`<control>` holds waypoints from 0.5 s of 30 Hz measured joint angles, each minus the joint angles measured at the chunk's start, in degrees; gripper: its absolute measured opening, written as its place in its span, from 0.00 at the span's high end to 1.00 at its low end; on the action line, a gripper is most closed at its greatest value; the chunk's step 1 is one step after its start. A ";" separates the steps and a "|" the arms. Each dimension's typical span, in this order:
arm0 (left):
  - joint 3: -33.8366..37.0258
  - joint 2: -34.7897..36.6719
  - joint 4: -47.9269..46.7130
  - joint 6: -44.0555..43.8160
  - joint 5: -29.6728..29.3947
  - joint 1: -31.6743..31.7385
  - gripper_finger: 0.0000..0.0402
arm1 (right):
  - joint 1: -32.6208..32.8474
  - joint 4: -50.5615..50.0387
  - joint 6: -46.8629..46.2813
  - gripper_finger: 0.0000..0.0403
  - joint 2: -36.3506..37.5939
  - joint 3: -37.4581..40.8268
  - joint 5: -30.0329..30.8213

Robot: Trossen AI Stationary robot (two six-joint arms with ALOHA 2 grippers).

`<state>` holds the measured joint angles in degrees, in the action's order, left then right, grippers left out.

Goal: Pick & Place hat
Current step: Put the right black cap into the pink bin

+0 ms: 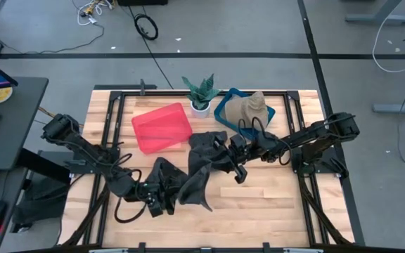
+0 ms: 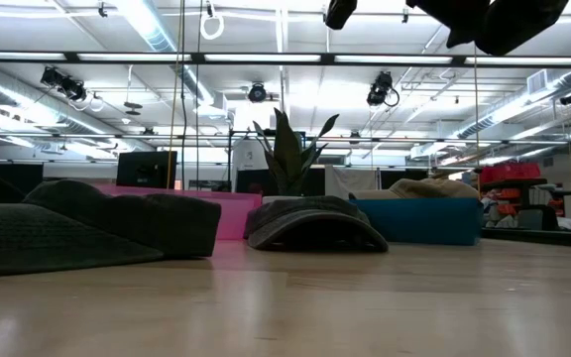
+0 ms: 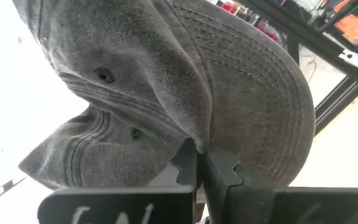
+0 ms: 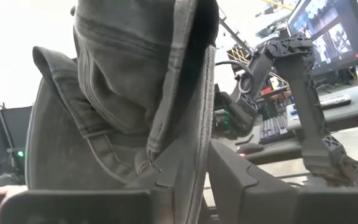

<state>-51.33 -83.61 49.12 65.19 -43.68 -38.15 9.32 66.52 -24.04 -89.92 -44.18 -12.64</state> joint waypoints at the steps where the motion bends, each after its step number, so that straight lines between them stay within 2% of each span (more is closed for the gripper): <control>1: 0.00 0.00 0.00 0.00 -0.47 -0.05 0.98 | -0.02 -0.36 0.51 0.81 0.00 0.00 0.01; 11: 0.01 0.51 4.42 4.32 -11.03 -3.10 0.98 | -0.32 -1.98 3.76 0.62 0.41 0.00 -0.34; 15: 0.02 1.89 4.50 4.22 -18.43 -3.96 0.98 | -0.89 -5.36 5.20 0.56 2.43 0.00 -1.93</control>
<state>-51.31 -81.72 53.63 69.40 -62.11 -42.11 8.42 61.15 -18.84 -87.49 -44.18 -14.58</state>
